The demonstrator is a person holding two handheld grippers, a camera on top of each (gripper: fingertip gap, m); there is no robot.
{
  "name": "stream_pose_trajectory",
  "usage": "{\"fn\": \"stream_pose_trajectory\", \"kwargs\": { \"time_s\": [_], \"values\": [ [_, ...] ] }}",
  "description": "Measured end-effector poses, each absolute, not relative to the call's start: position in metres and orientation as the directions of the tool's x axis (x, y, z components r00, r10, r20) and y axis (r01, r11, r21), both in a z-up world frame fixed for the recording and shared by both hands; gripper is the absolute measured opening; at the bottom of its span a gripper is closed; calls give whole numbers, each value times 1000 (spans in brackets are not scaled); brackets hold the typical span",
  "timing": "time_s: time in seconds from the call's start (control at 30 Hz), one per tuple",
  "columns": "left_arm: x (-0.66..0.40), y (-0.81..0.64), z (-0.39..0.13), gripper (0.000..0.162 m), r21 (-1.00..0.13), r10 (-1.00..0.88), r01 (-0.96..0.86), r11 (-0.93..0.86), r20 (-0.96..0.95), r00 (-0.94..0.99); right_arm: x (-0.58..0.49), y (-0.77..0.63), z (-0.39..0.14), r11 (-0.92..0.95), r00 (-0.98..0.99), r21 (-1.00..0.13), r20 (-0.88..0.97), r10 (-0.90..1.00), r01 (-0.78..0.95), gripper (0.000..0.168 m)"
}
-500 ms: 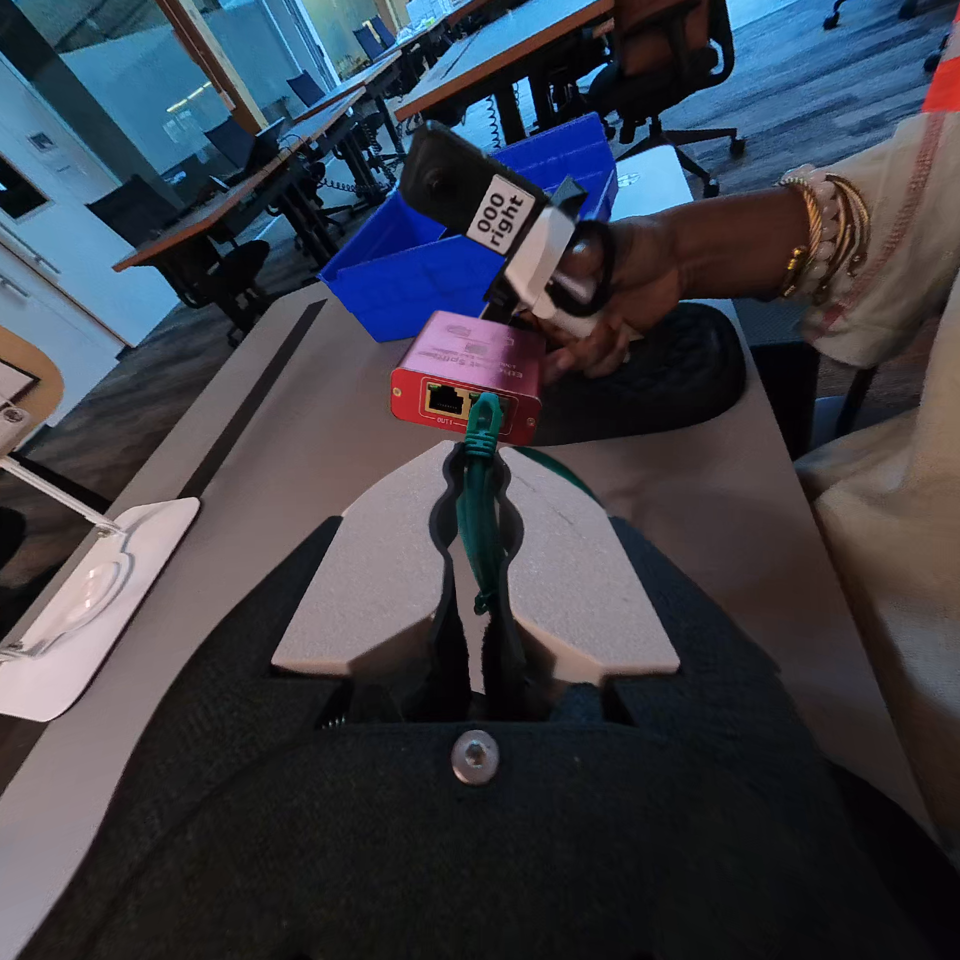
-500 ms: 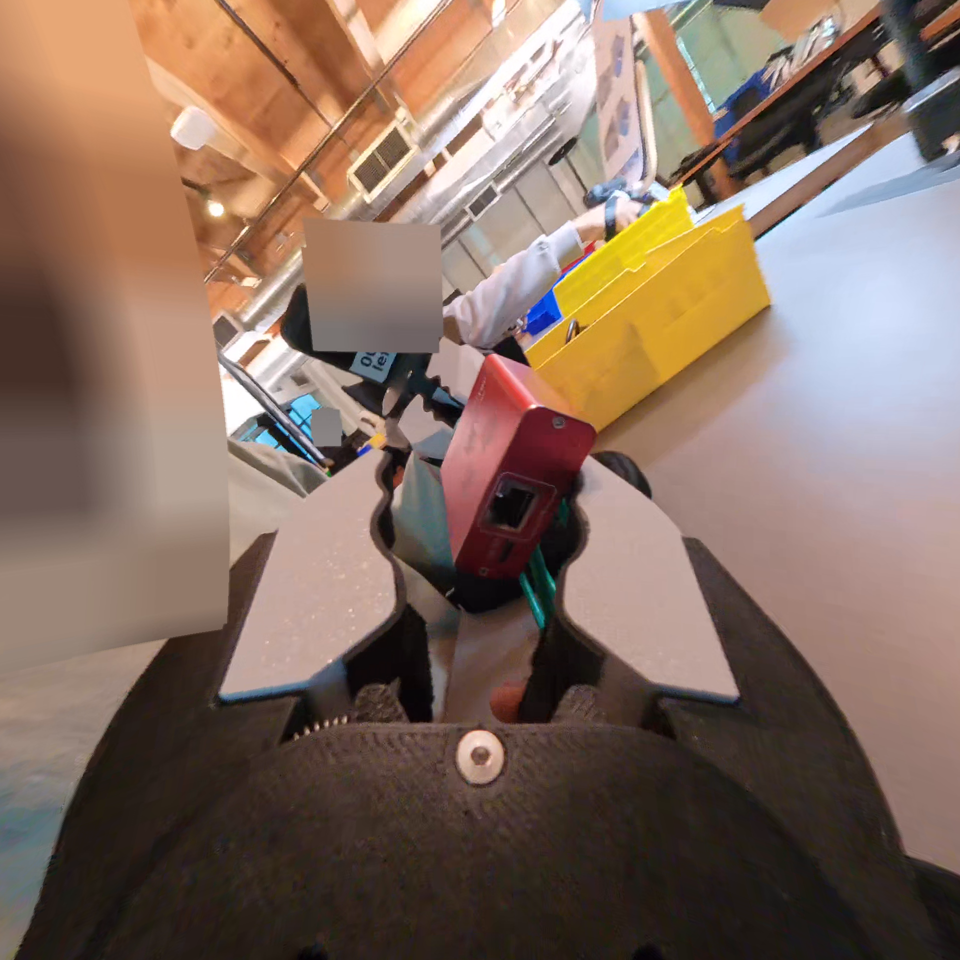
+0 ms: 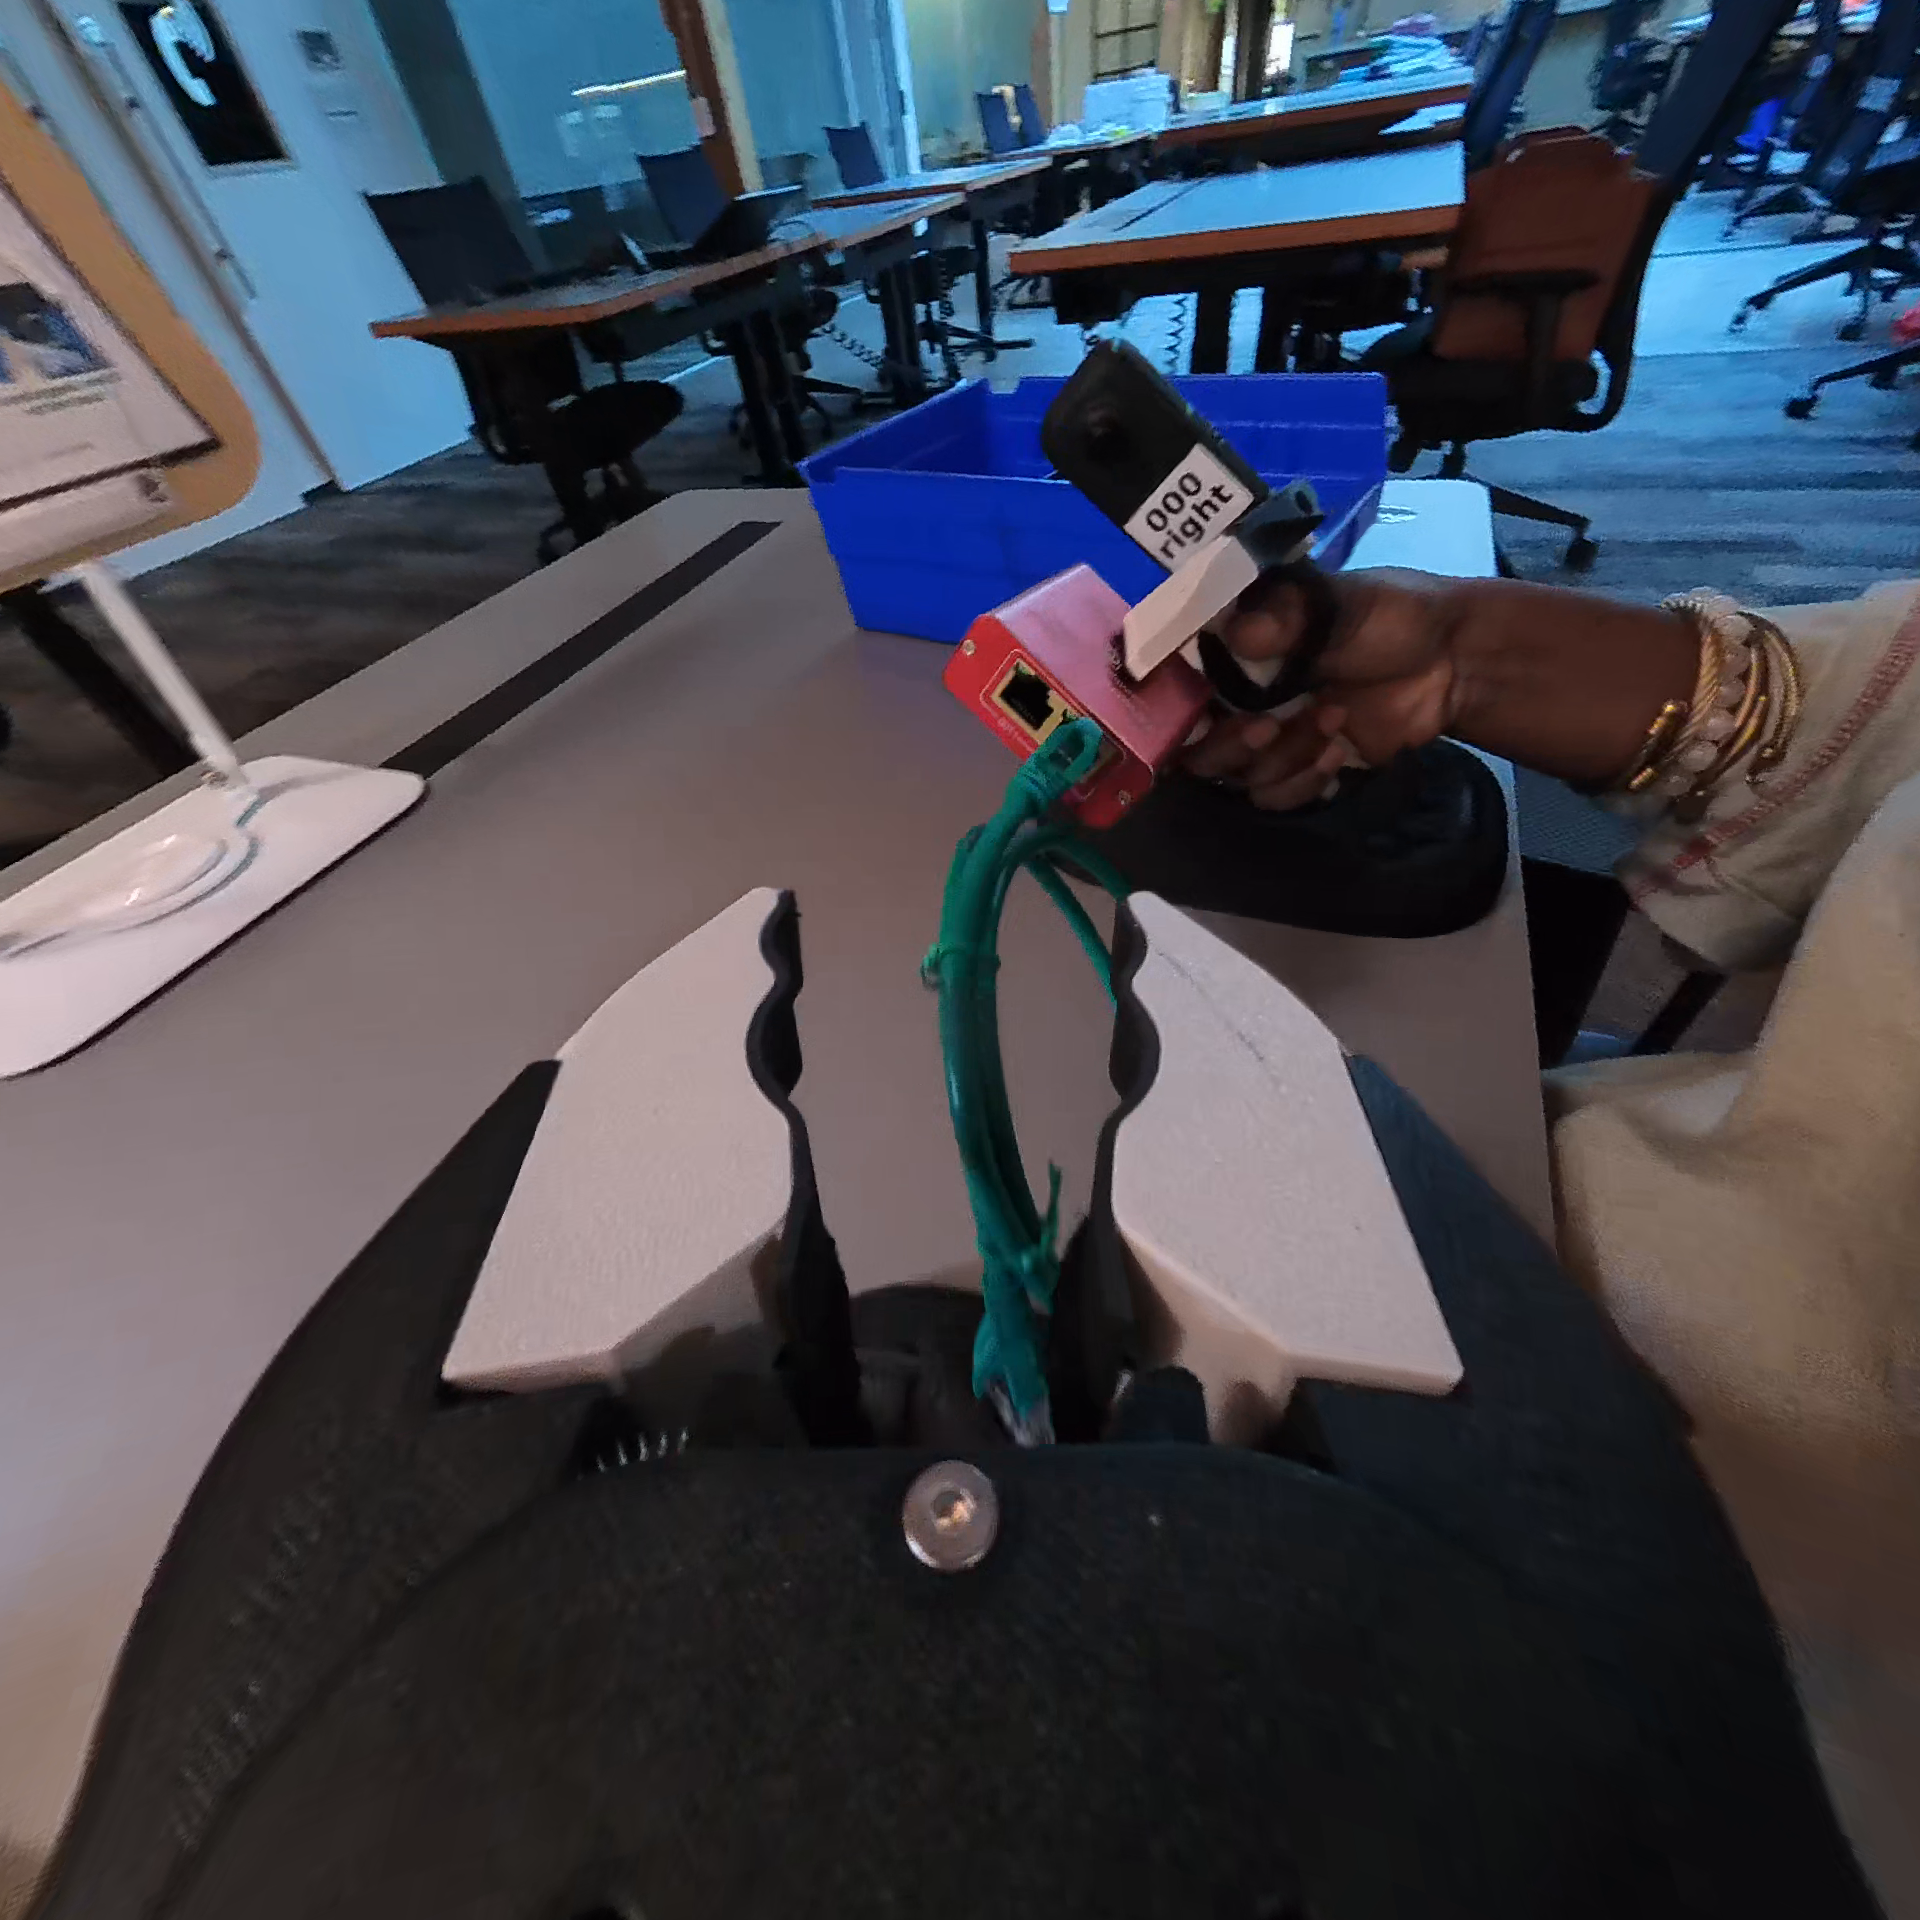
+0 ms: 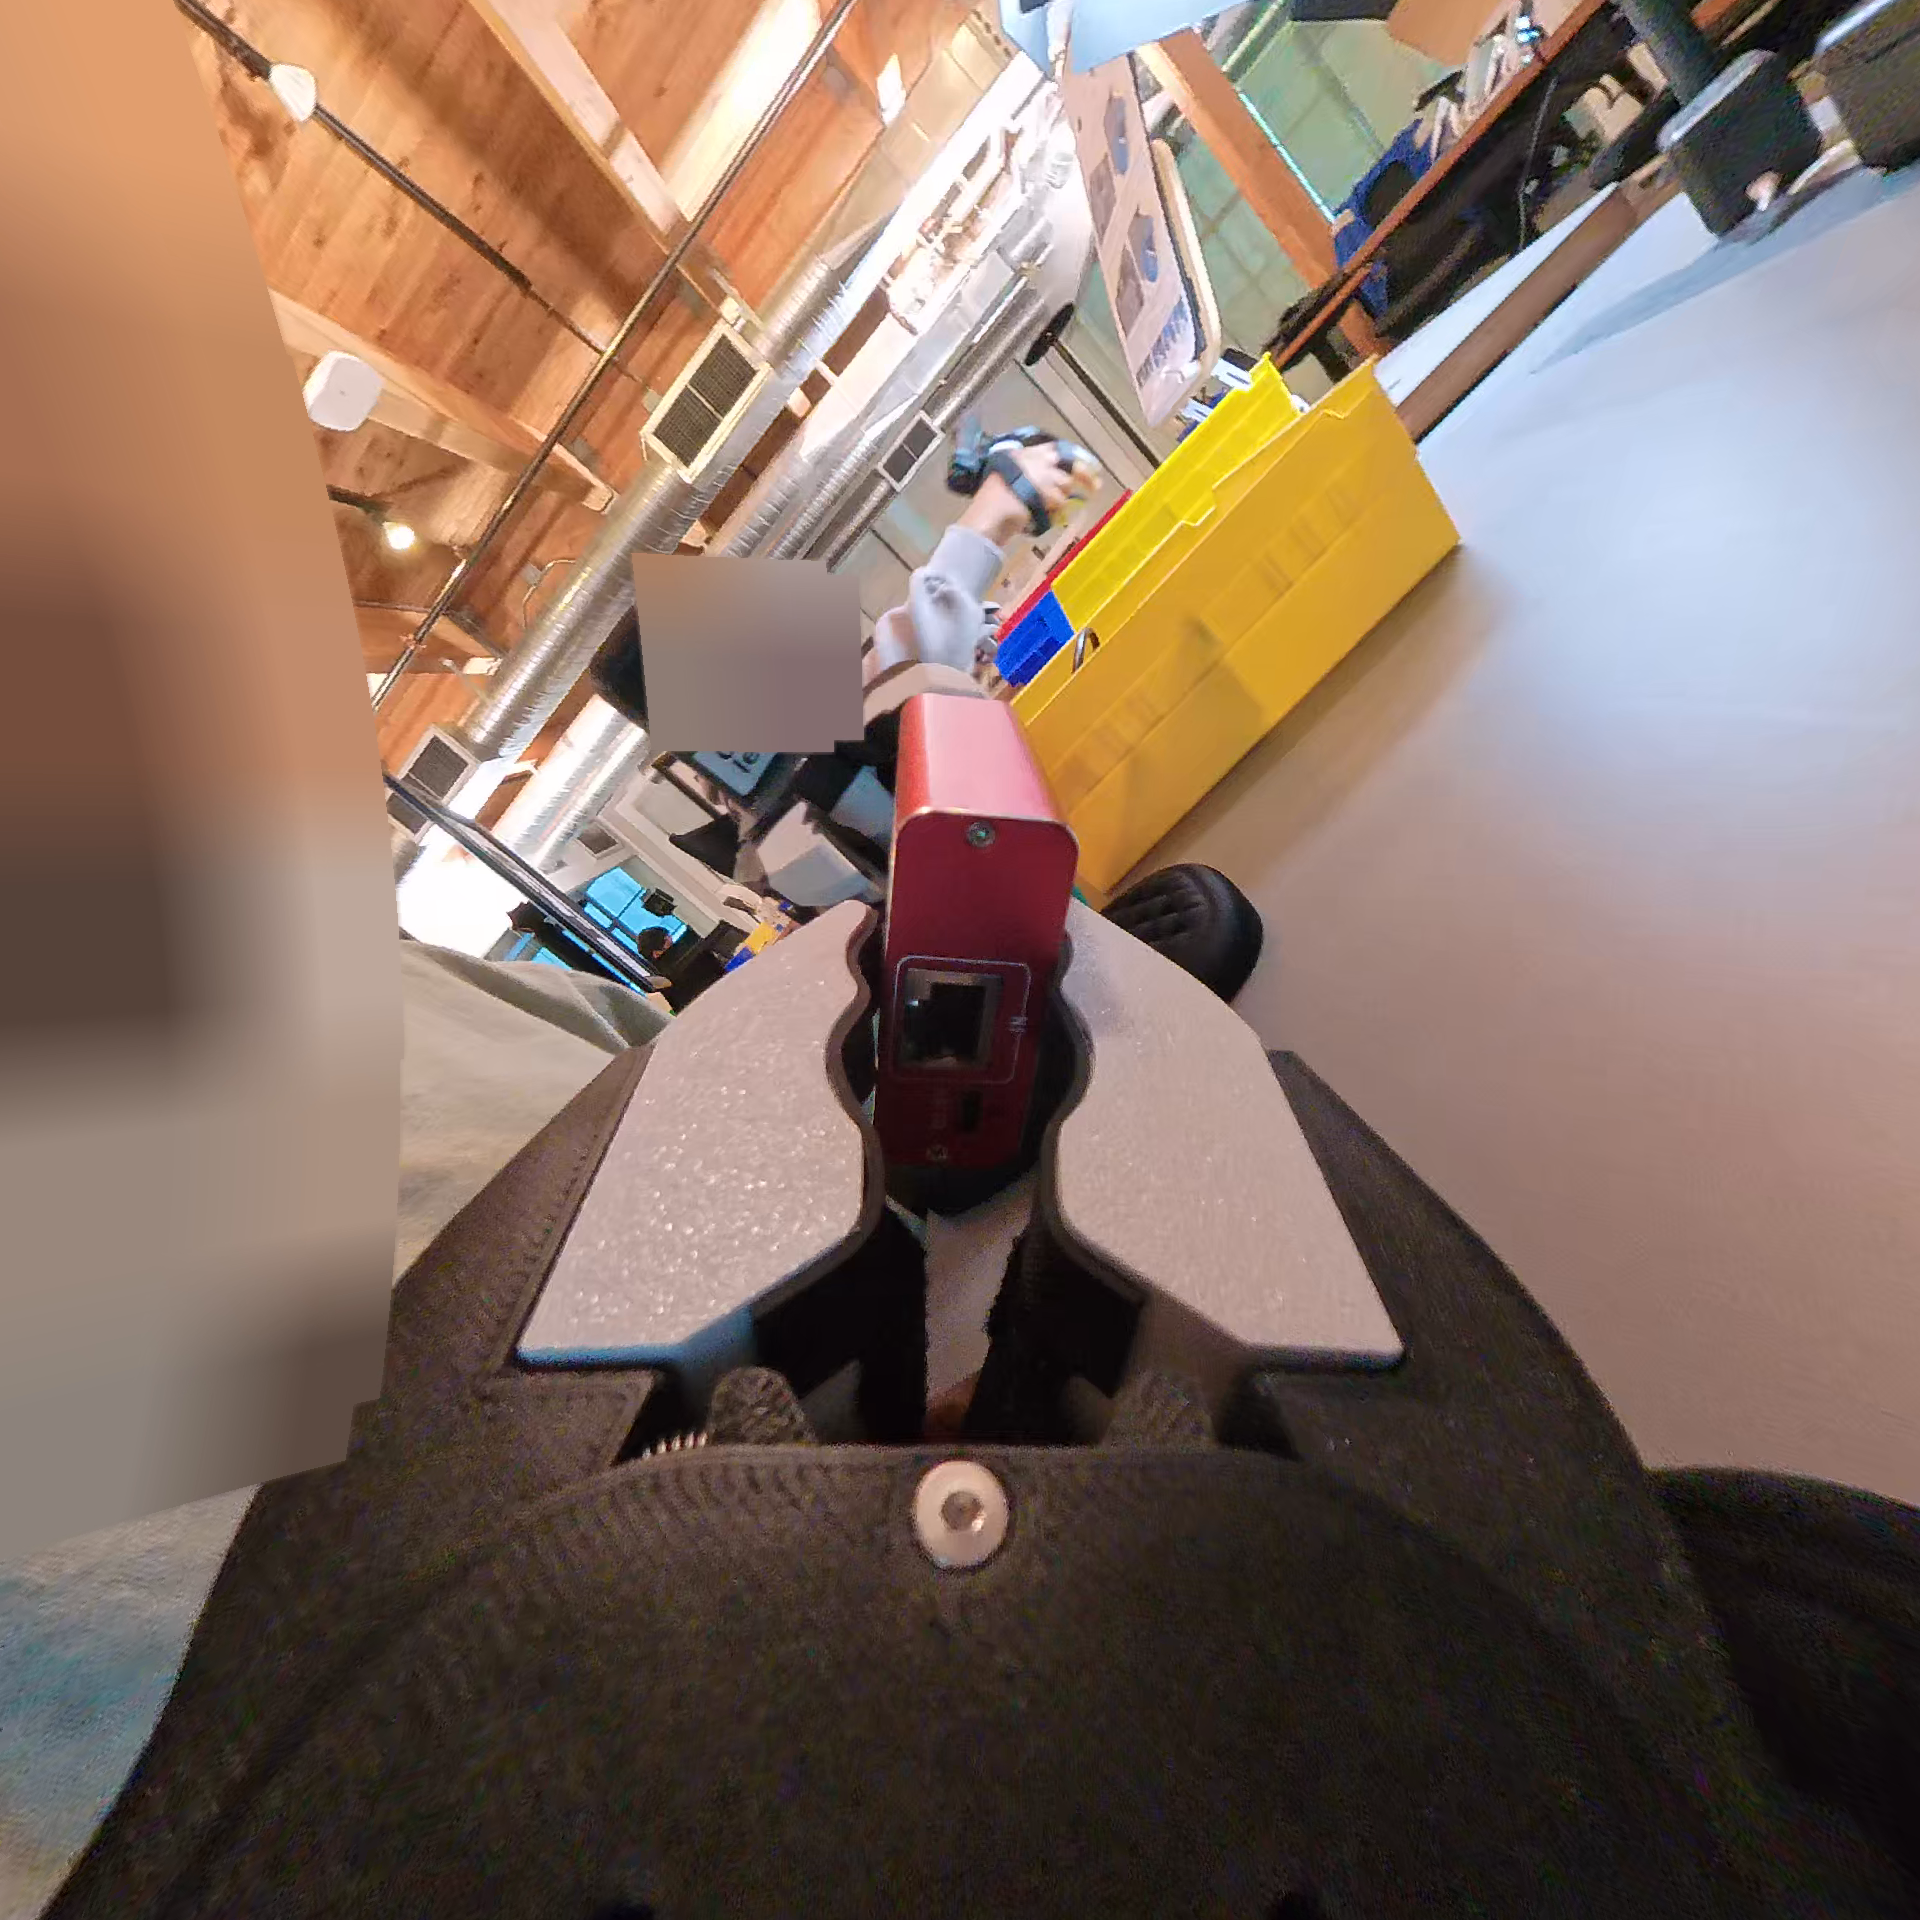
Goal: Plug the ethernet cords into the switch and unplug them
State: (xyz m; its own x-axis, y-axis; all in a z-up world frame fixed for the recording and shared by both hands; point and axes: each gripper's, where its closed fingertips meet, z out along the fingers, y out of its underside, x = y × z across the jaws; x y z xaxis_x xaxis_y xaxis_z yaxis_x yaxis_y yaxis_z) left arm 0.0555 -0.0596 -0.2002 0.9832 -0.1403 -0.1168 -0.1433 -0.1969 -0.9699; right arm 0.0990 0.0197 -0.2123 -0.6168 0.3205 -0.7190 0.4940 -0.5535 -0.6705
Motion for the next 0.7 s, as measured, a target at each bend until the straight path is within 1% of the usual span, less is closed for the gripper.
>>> {"fn": "stream_pose_trajectory", "kwargs": {
  "time_s": [0.07,0.13,0.17,0.23,0.27,0.33,0.4,0.53,0.6,0.7],
  "values": [
    [49,-73,-194,57,-968,-104,-147,-202,-128,986,98,23,-216,-557,-603,-662,-729,324,502,28],
    [34,-92,-187,57,-950,-46,-176,-257,-170,984,98,25,-216,-571,-600,-649,-738,309,503,28],
    [18,-107,-181,57,-936,18,-188,-297,-202,979,98,26,-217,-574,-598,-648,-738,311,501,27],
    [-24,-152,-165,54,-912,223,-177,-370,-272,936,99,27,-216,-577,-603,-651,-734,313,493,27],
    [-48,-184,-159,50,-901,349,-134,-412,-292,890,99,27,-216,-578,-604,-650,-734,311,493,28],
    [-91,-256,-160,47,-877,592,31,-479,-296,750,99,27,-217,-579,-605,-646,-737,302,497,28],
    [-110,-314,-179,45,-841,730,242,-484,-235,642,99,27,-218,-579,-605,-644,-738,298,501,28],
    [-122,-353,-215,40,-783,830,482,-393,-76,553,98,25,-219,-573,-603,-650,-735,309,499,28],
    [-124,-344,-237,40,-740,813,533,-409,-29,582,97,25,-220,-571,-601,-653,-734,317,497,28],
    [-130,-336,-268,40,-648,812,609,-458,-26,583,97,25,-220,-570,-598,-653,-735,319,498,28]
  ]
}}
